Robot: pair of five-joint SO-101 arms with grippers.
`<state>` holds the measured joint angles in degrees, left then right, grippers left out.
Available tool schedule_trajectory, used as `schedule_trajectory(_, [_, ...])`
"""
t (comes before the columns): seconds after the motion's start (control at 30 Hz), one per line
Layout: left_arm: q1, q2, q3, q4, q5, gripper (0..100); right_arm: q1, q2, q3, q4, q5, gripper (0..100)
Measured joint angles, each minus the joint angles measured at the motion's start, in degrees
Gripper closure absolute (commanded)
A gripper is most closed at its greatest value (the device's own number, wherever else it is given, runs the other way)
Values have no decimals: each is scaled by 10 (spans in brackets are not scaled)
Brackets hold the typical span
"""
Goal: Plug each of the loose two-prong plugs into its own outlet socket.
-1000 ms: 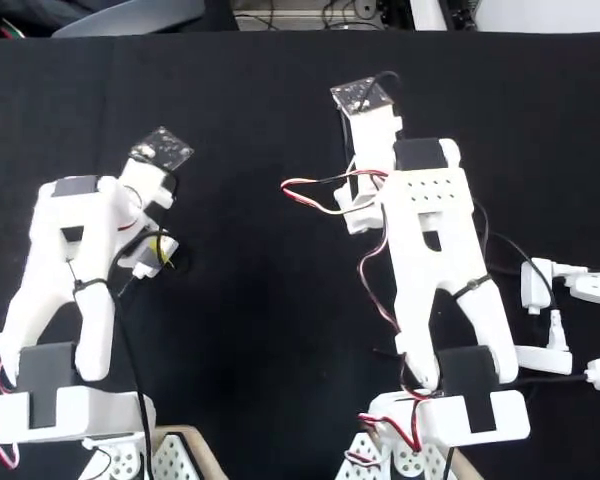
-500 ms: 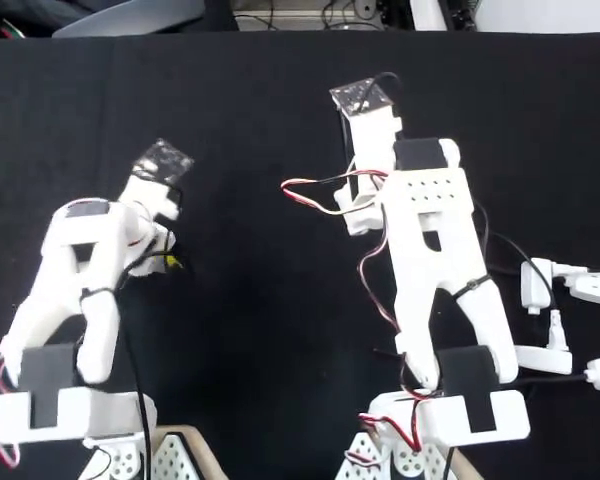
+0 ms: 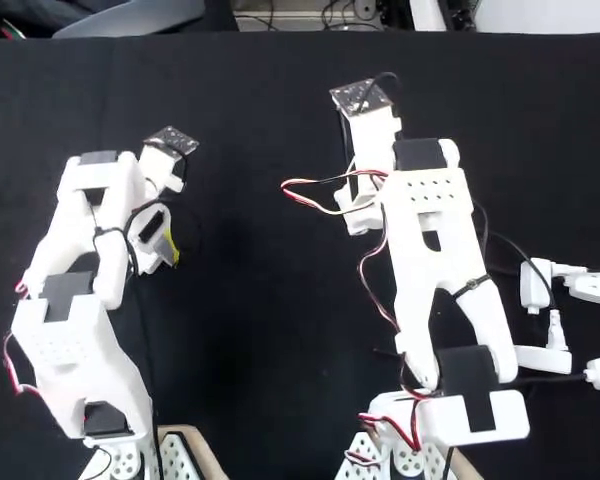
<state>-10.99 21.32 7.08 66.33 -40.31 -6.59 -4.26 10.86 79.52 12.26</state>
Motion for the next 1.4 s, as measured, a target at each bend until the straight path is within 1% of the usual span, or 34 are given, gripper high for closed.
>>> schedule_trajectory(0.03, [0,1,-8,13,-1,966,0,0,0,0,0,987])
schedule_trajectory(0.07, [1,1,-14,26,-1,971,0,0,0,0,0,987])
schedule_trajectory(0.2, [13,6,-34,68,-1,961,0,0,0,0,1,987])
schedule_trajectory(0.33, [55,-3,-40,91,-1,961,4,0,0,5,11,987])
schedule_trajectory(0.47, [116,-27,-40,94,-1,961,11,-5,-6,32,35,987])
schedule_trajectory(0.67, [224,-32,-40,95,29,961,93,-83,-10,44,57,987])
schedule_trajectory(0.77, [266,-32,-40,95,55,961,113,-113,-10,44,59,987])
schedule_trajectory(1.0, [380,-32,-40,95,135,950,118,-124,-10,44,61,987])
schedule_trajectory(1.07, [398,-32,-40,95,155,902,118,-124,-10,44,62,987])
schedule_trajectory(1.27, [414,-32,-44,97,185,676,118,-124,-10,44,69,987])
schedule_trajectory(1.33, [413,-32,-57,100,185,624,118,-124,-10,44,69,987])
schedule_trajectory(1.4, [413,-33,-77,130,178,602,118,-124,-10,44,69,987])
